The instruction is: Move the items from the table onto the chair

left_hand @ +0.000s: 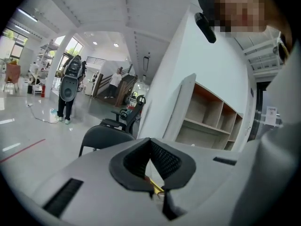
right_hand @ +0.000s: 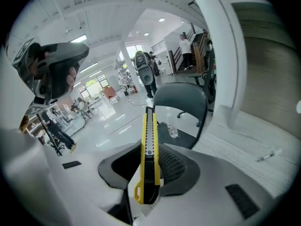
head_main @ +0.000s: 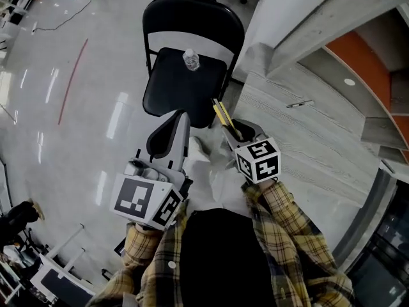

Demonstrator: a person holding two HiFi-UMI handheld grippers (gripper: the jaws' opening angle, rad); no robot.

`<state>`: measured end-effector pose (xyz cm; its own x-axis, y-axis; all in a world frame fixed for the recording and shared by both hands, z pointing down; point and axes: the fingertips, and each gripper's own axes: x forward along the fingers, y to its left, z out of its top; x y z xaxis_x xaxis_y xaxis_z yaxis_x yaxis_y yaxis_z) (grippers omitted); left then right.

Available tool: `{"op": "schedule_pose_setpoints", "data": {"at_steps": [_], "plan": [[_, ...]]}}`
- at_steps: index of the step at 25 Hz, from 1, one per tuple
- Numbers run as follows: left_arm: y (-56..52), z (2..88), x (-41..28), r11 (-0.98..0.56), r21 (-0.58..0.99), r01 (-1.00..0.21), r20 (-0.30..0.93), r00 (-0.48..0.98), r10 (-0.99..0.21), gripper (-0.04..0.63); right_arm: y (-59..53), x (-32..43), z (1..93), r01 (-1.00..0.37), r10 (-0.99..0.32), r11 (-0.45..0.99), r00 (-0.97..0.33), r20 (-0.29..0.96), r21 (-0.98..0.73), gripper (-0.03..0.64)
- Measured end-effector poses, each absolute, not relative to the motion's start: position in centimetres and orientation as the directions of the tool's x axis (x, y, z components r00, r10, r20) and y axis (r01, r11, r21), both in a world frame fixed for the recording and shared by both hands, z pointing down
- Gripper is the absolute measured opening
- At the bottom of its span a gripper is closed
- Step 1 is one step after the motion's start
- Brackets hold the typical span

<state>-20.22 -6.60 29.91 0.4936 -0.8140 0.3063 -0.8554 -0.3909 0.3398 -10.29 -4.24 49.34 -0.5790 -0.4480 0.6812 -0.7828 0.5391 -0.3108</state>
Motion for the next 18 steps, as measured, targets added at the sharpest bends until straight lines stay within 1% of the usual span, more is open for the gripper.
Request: {"op": "schedule_pose_setpoints", "data": {"at_steps": [4,7,13,18], "plan": [[-7.3,32.3,-24.6,-0.334,0.351,-0.875,0.331,0.45,-0.829,0.003,-6.2,-16.7,50.8,-0.738,-0.407,0.592,-0.62,0.67,-0.324,0.127],[-7.5,34.7,-27.7,-0.295,0.363,-0.884,0.359,0.425,-0.831,0.003,-7.3,-21.1,52.4,-0.722,-0.386,0.603,-0.635,0.669,-0.338,0.126],[-8.8,39.7,-32.1,-0.217,0.399,-0.891,0.395,0.38,-0.836,0.003,-10.0,-27.6,58.6,-0.722,-0.331,0.584,-0.629,0.703,-0.371,0.127],[-9.8,45.2,-34.6,-0.136,0.419,-0.897,0.436,0.331,-0.837,0.003,-12.6,-30.0,66.4,-0.756,-0.293,0.519,-0.596,0.748,-0.399,0.127]]}}
